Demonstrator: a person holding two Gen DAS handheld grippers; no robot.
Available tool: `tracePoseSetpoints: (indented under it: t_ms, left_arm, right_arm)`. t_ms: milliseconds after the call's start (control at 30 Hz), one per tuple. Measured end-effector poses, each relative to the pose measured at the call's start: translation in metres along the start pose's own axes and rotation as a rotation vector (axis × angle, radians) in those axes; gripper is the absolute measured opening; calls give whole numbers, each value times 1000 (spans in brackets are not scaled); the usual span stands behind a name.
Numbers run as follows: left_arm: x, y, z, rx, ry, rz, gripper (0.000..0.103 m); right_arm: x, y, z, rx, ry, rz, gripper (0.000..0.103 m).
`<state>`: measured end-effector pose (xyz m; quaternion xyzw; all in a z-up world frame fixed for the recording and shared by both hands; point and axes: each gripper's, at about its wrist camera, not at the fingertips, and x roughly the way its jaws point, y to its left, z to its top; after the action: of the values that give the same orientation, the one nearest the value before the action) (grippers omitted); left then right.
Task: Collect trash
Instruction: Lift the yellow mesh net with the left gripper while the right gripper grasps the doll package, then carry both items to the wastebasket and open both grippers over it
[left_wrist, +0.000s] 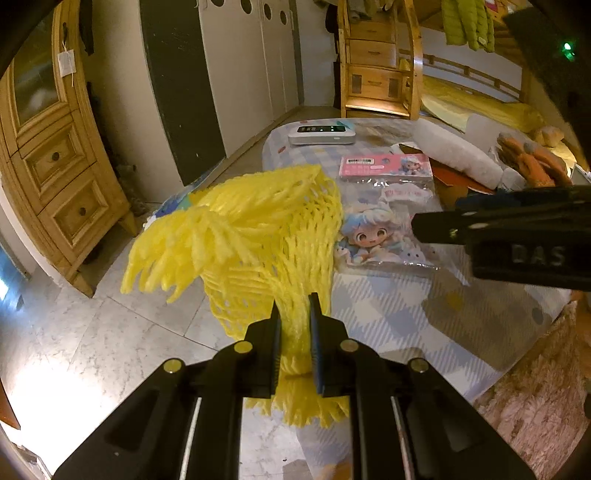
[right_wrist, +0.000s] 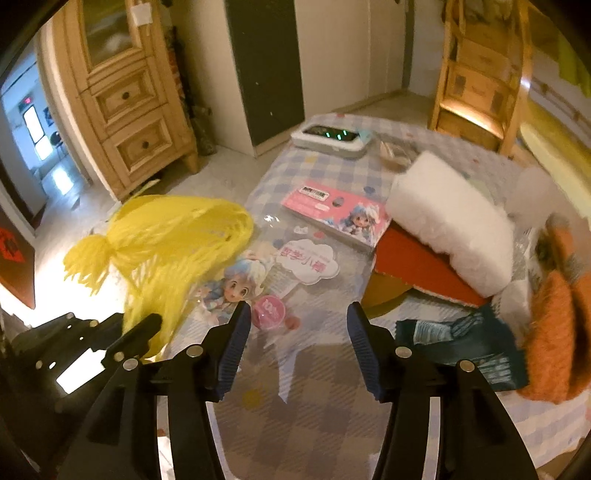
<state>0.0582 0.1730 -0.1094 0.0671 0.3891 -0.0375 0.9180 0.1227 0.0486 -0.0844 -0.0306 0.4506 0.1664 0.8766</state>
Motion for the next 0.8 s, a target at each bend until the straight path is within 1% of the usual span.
tracePoseSetpoints:
  t_ms: [100,233,300,333,400,433,467,533,567,633,700,800]
  left_arm:
    - [-1,-2,1,12,-2,0,11]
    - [0,-6,3,17,0,-4,11]
    - [-1,-7,2,16,2,-3,11]
    - [-1,-8,2,17,4,-1,11]
    - [-3,-9,2,15,5,6,11]
    - [-4,-8,2,12,6,8,11]
    - [-6,-8,2,8,7,10,11]
    - [-9,-8,1,-2,9,15,11]
    - [-13,-7,2,-11,7,23,11]
    - [-22,-5,5,-32,0,44,11]
    - [-37,-2,10,-45,-28,71,11]
    - [-69,-3,24,-43,-98,107,11]
  right_arm:
    - [7,-2,0,23,19,17,55]
    - [9,-1,2,39,7,50,56]
    - [9,-1,4,49,0,61,50]
    - [9,-1,5,59,-6,75,41]
    - [2,-4,8,82,-28,94,34]
    - [-4,-5,10,86,-48,102,24]
    - [-11,-6,12,87,-73,113,10]
    - [-23,-5,15,81,-104,146,2]
    - [-29,-3,17,69,-120,165,0]
    - [-42,1,19,36,-148,175,0]
    - [-60,3,21,13,-182,187,0]
    - [-87,-1,27,-11,-242,170,0]
